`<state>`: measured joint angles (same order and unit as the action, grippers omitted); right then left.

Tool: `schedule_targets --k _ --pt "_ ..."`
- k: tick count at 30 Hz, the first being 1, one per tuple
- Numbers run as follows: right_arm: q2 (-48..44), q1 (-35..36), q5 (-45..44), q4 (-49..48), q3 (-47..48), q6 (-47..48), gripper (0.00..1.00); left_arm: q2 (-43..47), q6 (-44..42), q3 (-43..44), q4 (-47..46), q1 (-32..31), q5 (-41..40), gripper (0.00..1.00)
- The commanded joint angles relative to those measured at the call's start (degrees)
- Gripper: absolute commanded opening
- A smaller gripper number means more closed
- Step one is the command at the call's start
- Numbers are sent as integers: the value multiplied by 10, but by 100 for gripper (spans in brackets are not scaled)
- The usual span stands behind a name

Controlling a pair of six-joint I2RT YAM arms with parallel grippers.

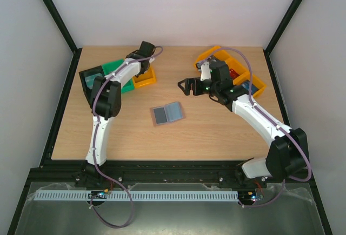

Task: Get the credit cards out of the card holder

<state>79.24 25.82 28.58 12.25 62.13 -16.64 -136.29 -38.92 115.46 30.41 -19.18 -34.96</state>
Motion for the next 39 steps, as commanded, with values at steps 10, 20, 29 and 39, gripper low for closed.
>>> schedule_targets --k 10,20,29,39 --pt "0 -4 14 1 -3 9 99 28 -5 -1 8 6 36 76" --pt "-4 -4 -5 3 -8 7 99 112 22 -12 -18 7 56 98" --pt "56 93 -183 33 16 -2 97 366 201 -197 -1 25 353 99" --pt "224 226 -316 44 70 -39 98 538 380 -472 -96 120 515 99"
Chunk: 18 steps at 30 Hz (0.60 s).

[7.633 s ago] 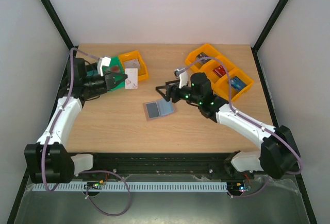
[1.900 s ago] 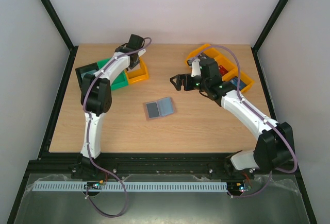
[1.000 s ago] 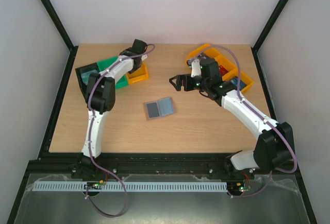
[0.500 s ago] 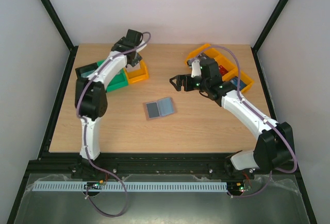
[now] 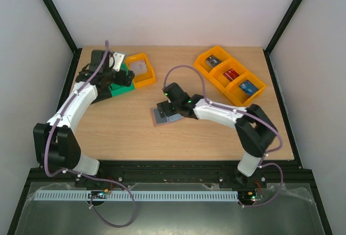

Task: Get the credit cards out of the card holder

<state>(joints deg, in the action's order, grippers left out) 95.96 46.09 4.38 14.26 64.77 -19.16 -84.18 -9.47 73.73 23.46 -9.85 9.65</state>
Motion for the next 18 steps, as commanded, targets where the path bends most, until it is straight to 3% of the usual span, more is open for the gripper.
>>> schedule_targets --k 1,10,18 --pt "76 31 -89 31 56 -12 99 29 94 -79 -41 32 79 99" --pt "157 40 -129 61 101 -13 99 60 272 -248 -189 61 208 99" --pt "201 60 -105 71 142 1 99 54 352 -323 -256 71 217 99"
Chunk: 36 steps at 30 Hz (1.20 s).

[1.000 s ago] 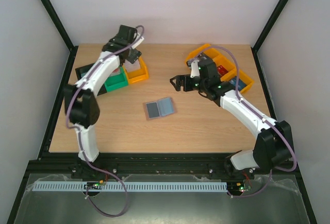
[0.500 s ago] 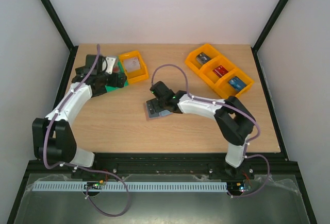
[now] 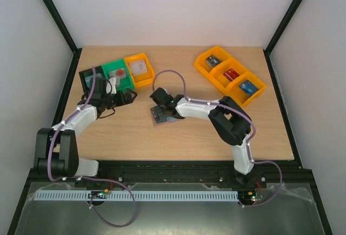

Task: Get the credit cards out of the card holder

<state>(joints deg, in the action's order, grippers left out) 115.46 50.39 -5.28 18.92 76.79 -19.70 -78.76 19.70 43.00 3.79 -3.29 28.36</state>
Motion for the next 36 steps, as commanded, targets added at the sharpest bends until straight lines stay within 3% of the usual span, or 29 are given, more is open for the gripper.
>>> schedule_targets --k 1,6,12,16,22,30,36 --pt "6 18 -5 24 21 8 99 0 72 -21 -66 6 36 99" --pt "26 16 -16 34 7 15 99 -11 118 -55 -103 6 51 99" --pt "-6 -29 66 -36 -66 -11 100 -30 156 -100 -156 -18 71 96" --pt "-6 -53 118 -56 -87 -14 91 -56 171 -107 -178 -58 70 96" --pt "-25 -80 181 -111 -134 -34 87 -89 189 -116 -214 -98 72 96" --pt "-47 -118 297 -178 -188 -50 86 -137 246 -151 -307 -129 97 95" --pt "-71 -121 363 -228 -214 -75 85 -191 283 -129 -367 -163 136 91"
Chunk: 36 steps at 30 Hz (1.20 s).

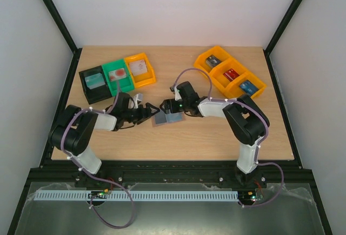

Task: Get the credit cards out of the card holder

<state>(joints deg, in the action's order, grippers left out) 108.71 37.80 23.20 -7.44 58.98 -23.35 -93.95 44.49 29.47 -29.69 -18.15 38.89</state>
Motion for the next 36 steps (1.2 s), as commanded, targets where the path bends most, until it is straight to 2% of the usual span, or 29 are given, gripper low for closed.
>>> schedule_targets --k 1,10,14,16,19,23,26,29,32,36 --pt "-8 5 88 27 -40 -44 85 -47 43 12 -37 -13 36 87" --pt "-30 -7 138 -42 -69 -101 82 -61 46 49 -55 -16 64 57" --pt "-37 -9 135 -47 -69 -110 80 -51 33 43 -51 -27 56 49" --pt "-43 -9 115 -33 -65 -107 78 -47 28 41 -47 -32 51 48" --pt "-68 -9 39 43 -43 -77 77 -44 22 43 -32 -32 42 50" --pt "-134 -9 -65 156 -12 -23 83 -22 -4 49 11 -26 18 52" --pt "-186 -12 -118 192 -32 -20 86 8 -18 35 32 -26 -13 56" --pt "-210 -14 -102 194 -63 -39 89 11 -16 19 35 -27 -28 57" --pt "-213 -19 -71 168 -100 -62 94 2 -16 9 38 -34 -48 58" --pt "-208 -25 -22 114 -148 -95 96 3 -15 -9 28 -41 -62 58"
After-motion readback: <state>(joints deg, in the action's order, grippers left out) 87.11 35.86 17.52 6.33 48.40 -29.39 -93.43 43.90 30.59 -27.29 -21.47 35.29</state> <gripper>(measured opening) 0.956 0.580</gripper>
